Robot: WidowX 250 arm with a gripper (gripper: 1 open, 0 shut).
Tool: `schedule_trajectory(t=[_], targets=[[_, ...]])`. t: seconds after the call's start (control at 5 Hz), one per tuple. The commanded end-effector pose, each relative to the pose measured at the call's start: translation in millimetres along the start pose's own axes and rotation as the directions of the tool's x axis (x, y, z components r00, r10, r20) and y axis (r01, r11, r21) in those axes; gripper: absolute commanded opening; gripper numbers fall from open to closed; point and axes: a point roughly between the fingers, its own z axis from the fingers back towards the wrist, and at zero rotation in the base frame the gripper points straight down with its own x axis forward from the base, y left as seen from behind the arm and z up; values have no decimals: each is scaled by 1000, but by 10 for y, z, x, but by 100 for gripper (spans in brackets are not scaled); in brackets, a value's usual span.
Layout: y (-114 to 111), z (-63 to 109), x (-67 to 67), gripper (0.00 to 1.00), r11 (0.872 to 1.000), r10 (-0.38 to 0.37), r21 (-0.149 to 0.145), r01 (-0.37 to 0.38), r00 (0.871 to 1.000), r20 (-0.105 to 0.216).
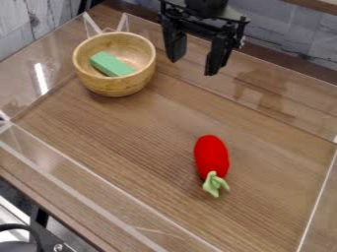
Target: Put the green object in the brown bowl
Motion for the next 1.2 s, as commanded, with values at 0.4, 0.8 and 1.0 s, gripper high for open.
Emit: schedule_trajectory(t=[0.4,0.8,1.0], targets=[[-658,-311,-418,100,999,-47,-18,47,999,-19],[-1018,-526,-514,100,999,-34,-30,35,999,39],[-998,-662,-483,100,999,-20,-32,21,998,52]])
